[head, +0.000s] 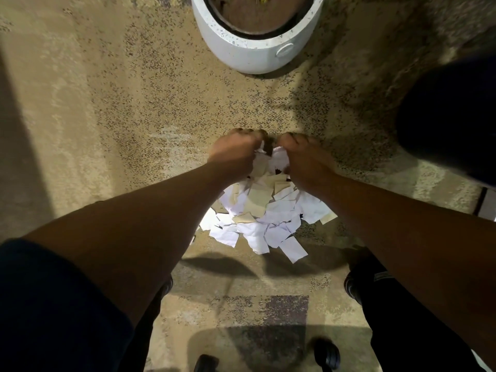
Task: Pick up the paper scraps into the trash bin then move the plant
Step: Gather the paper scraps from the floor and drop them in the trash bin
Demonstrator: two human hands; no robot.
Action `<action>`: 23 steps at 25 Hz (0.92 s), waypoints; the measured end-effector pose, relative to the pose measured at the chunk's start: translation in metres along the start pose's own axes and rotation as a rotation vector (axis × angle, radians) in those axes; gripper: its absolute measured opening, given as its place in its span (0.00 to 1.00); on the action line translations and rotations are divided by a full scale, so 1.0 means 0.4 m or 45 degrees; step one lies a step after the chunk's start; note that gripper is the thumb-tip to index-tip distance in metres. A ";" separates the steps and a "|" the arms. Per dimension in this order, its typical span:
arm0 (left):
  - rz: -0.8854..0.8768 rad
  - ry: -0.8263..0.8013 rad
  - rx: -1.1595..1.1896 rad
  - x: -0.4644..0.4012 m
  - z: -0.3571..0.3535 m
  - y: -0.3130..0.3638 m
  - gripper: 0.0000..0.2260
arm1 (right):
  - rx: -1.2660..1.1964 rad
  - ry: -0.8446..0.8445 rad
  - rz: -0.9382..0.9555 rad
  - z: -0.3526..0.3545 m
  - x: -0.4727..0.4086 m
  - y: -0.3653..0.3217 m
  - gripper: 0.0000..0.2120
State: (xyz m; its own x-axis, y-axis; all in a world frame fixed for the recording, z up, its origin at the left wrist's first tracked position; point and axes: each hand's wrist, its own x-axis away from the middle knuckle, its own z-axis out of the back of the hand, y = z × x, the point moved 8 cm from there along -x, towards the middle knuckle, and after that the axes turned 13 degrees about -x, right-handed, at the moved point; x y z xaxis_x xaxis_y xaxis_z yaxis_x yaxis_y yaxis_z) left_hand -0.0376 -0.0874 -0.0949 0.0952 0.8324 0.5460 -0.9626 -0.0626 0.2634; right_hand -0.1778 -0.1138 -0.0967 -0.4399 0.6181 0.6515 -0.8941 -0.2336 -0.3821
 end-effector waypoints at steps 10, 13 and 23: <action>0.658 -0.395 1.217 0.228 -0.003 -0.157 0.08 | -0.991 0.144 -0.447 0.023 0.070 0.006 0.14; 0.565 -0.503 1.193 0.261 -0.065 -0.093 0.11 | -0.951 0.021 -0.543 -0.040 0.112 -0.011 0.20; 0.617 -0.209 0.964 0.275 -0.118 -0.017 0.07 | -1.011 0.034 -0.581 -0.150 0.145 -0.041 0.12</action>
State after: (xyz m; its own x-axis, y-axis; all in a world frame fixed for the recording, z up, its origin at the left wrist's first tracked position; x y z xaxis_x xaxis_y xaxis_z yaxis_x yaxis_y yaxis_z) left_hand -0.0325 0.0307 -0.0741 -0.1854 0.5353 0.8240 -0.4884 -0.7779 0.3955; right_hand -0.1836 -0.0290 -0.0923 -0.0471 0.5434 0.8381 -0.6557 0.6162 -0.4363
